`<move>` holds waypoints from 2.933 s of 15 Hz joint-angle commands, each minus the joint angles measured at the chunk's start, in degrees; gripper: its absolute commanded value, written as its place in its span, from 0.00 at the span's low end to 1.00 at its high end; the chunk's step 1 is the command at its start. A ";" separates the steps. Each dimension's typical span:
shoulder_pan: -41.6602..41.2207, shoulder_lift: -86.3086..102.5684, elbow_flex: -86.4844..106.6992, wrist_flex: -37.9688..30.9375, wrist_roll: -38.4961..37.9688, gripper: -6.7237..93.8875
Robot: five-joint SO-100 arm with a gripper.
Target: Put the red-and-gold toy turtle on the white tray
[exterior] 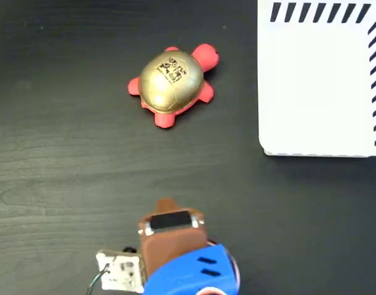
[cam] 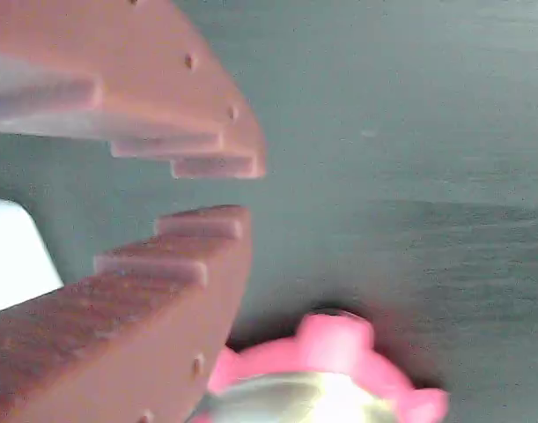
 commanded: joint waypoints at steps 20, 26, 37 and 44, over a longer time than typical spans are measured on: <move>7.47 -97.21 -95.98 15.73 -40.87 0.07; 11.25 -108.46 -102.92 19.16 -47.64 0.16; 12.92 -116.46 -104.24 19.86 -48.60 0.79; 12.48 -120.32 -101.87 14.41 -45.18 0.80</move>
